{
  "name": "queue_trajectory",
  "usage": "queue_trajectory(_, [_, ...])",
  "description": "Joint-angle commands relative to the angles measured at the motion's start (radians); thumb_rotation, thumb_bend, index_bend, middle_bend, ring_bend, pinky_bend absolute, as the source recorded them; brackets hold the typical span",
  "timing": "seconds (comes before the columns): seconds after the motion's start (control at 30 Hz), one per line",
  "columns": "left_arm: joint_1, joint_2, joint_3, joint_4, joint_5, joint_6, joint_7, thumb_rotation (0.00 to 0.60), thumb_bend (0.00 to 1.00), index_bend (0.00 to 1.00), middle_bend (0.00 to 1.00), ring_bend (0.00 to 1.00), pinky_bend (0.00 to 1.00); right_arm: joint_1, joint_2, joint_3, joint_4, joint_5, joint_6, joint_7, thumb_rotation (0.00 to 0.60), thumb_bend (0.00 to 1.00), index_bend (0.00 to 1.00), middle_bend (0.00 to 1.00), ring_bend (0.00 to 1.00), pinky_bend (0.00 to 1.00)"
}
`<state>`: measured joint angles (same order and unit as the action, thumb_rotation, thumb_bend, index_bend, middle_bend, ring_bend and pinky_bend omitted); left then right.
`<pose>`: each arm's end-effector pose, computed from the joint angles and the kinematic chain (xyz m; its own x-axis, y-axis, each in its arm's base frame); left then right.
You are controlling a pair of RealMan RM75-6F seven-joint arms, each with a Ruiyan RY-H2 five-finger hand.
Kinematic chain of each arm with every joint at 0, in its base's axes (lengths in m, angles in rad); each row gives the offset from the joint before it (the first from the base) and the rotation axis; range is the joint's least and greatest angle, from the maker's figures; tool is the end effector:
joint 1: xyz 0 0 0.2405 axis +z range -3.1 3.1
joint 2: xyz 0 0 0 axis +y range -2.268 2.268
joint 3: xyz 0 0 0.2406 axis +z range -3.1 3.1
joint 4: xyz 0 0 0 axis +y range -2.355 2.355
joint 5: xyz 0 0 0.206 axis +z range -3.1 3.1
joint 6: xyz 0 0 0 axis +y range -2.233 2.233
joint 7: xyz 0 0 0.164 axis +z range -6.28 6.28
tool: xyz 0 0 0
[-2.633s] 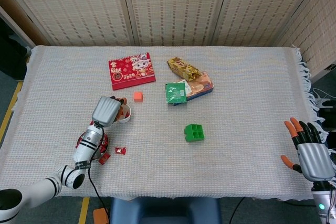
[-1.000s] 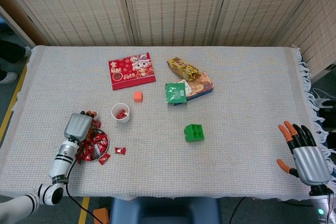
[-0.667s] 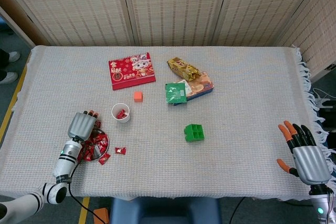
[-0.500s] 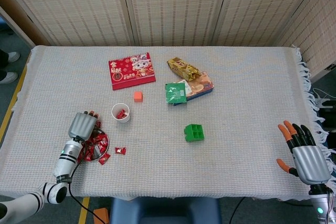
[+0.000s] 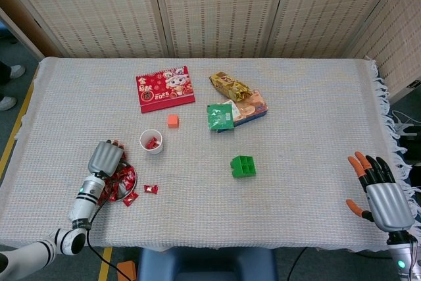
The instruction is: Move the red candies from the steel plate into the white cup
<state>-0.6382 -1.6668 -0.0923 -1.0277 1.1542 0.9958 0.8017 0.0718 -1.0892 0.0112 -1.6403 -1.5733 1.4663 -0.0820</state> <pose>-0.2492 0.3666 -0.0122 0.9278 0.0736 0.3658 0.3718 -0.2636 -0.8901 -0.2887 -0.1868 0.1490 0.4782 -0.0584 0.8763 -0.8774 -0.0740 0.4739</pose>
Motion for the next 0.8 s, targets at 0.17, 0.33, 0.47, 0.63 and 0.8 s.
queue_trajectory(0.17, [-0.015,0.011,-0.009,-0.045,-0.034,-0.007,0.066,0.6,0.4,0.43,0.36,0.46,0.97,0.001,0.0,-0.001,-0.001,-0.001,-0.001,0.001,0.6,0.13,0.0,0.0,0.0,0.0])
queue_trajectory(0.33, [-0.018,0.019,-0.009,-0.064,-0.041,-0.006,0.085,0.6,0.4,0.43,0.38,0.46,0.97,0.0,0.0,0.0,0.0,-0.001,0.0,0.001,0.6,0.13,0.0,0.0,0.0,0.0])
queue_trajectory(0.47, [-0.024,0.037,-0.014,-0.113,-0.046,0.007,0.099,0.6,0.4,0.41,0.37,0.46,0.97,0.001,0.001,-0.002,-0.001,-0.003,-0.002,0.003,0.6,0.13,0.0,0.0,0.0,0.0])
queue_trajectory(0.63, [-0.021,0.077,-0.012,-0.189,-0.034,0.02,0.077,0.6,0.4,0.35,0.36,0.46,0.97,0.0,0.002,-0.002,0.0,-0.005,0.002,0.005,0.6,0.13,0.0,0.0,0.0,0.0])
queue_trajectory(0.8, [-0.005,0.135,0.001,-0.299,-0.019,0.035,0.037,0.6,0.4,0.31,0.36,0.46,0.97,-0.002,0.004,-0.005,-0.001,-0.011,0.006,0.009,0.6,0.13,0.0,0.0,0.0,0.0])
